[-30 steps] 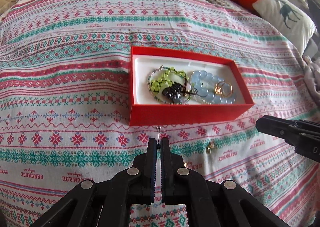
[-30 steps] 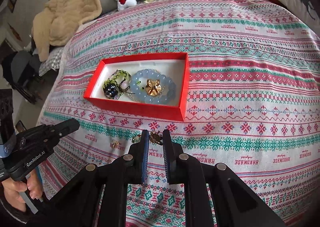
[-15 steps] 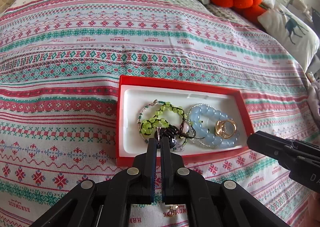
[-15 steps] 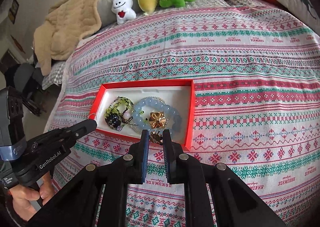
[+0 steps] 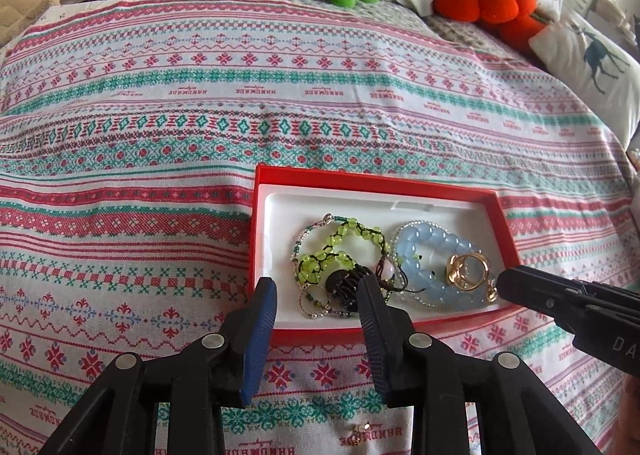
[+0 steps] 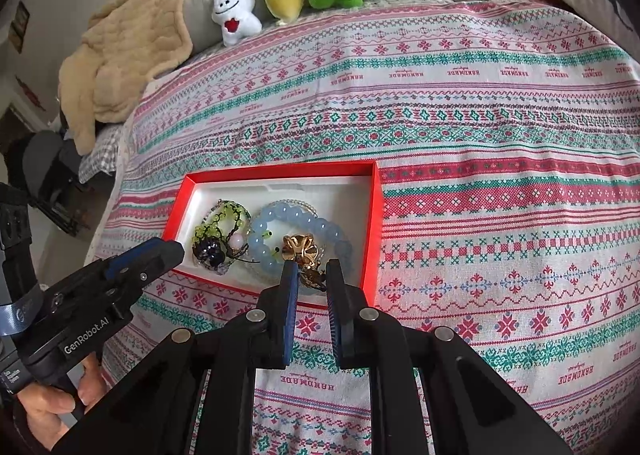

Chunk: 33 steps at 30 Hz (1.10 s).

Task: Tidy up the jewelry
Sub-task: 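Open both tools to drop the earrings into the box, then withdraw both tools and grasp a small gold stud earring with the left tool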

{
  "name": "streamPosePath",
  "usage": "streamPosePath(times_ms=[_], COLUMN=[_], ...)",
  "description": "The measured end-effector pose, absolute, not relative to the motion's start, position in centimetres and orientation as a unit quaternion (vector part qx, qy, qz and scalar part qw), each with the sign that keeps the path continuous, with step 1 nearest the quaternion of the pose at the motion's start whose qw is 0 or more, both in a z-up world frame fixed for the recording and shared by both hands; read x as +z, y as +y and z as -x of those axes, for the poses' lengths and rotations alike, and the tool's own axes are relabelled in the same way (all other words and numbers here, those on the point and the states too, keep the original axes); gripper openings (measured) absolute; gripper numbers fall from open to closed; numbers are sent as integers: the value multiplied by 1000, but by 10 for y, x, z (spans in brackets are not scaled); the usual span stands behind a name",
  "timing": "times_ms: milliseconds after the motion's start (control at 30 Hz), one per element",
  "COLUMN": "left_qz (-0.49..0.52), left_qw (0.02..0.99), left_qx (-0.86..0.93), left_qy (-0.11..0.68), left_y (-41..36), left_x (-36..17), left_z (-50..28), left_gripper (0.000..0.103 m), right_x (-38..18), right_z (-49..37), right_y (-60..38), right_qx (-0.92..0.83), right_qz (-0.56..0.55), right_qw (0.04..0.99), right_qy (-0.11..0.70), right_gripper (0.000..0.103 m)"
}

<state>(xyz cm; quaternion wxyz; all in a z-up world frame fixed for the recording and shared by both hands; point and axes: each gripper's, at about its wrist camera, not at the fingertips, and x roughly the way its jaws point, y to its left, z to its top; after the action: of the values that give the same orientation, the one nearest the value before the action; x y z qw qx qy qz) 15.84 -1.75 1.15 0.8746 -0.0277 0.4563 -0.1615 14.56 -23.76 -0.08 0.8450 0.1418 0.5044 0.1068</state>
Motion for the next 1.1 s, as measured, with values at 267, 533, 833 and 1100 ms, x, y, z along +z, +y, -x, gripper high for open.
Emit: streamPosePath(times_ms=[267, 533, 833, 1100], left_qz=[5, -8, -32, -54], left_qw=[874, 864, 857, 846], left_qx=[-138, -129, -117, -107], left_qy=[466, 486, 501, 519], left_y=[-11, -9, -8, -3], left_x=[16, 10, -1, -15], left_z=[-145, -130, -112, -100], left_gripper=[56, 73, 89, 91], right_x=[7, 13, 14, 5], right_z=[-141, -125, -101, -86], right_y=[-245, -243, -230, -228], right_qx=[108, 102, 99, 81], right_qz=[-152, -135, -88, -50], right_qw=[845, 846, 849, 846], right_qy=[502, 505, 511, 525], right_gripper=[36, 52, 64, 68])
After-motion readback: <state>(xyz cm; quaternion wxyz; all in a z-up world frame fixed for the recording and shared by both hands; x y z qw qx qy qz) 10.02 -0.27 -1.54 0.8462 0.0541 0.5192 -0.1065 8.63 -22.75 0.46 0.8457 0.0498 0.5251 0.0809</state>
